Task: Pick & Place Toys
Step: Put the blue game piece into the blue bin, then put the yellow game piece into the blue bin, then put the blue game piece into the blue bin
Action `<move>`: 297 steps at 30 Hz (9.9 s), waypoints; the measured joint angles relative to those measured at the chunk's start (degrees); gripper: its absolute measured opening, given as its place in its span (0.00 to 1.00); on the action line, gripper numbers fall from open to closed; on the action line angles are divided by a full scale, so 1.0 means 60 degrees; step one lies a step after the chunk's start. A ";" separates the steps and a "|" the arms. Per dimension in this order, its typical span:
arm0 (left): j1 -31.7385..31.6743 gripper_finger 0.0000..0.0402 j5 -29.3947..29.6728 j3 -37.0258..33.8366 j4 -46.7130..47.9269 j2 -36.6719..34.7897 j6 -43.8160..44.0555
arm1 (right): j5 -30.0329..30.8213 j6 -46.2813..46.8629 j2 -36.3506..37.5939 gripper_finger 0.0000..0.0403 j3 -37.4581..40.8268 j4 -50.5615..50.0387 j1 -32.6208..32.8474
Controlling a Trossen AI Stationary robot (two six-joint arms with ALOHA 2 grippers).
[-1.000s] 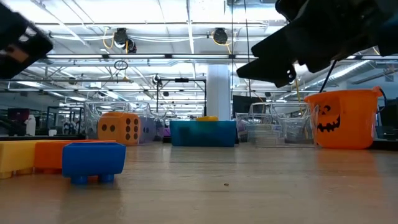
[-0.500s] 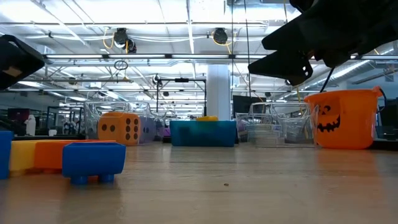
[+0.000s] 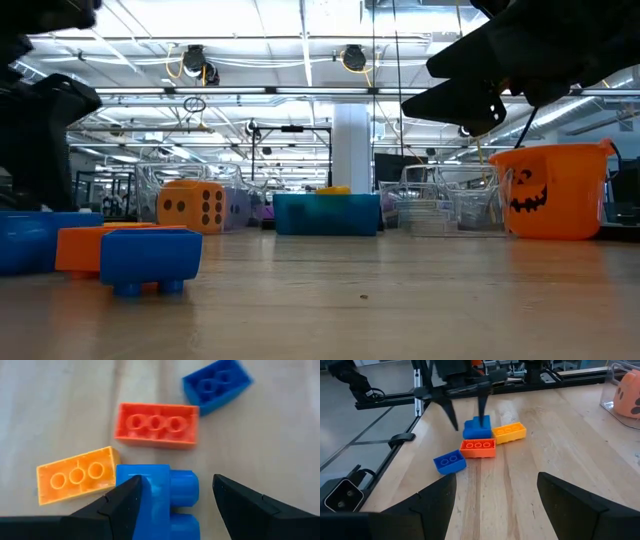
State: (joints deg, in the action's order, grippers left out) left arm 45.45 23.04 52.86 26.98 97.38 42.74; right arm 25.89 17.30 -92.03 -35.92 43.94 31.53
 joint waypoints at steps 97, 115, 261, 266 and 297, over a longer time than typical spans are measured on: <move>-0.2331 0.40 -0.2606 0.0594 0.2973 -0.0423 -0.1337 | -0.0032 0.0007 0.0000 0.67 0.0007 -0.0656 -0.0005; -0.2708 0.39 -0.2293 0.2791 0.5477 -0.0423 -0.2079 | -0.0033 0.0259 -0.0001 0.67 0.0007 -0.0629 -0.0005; -1.2463 0.67 -0.2349 0.5515 0.0720 0.1904 -1.1216 | -0.1621 -0.1253 0.0004 0.67 0.1031 -0.0449 -0.2430; -1.2300 0.65 -0.2417 0.6021 0.1234 0.1317 -1.1299 | -0.1621 -0.1261 0.0000 0.67 0.1031 -0.0361 -0.2430; -0.6474 0.62 -0.1748 0.3548 0.5430 -0.1865 -0.6887 | -0.1625 -0.1708 0.0000 0.67 0.1031 -0.0357 -0.2430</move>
State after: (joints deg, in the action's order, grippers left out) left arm 6.60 12.55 74.15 59.55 86.19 1.42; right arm 16.14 7.05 -92.03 -29.74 41.80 16.95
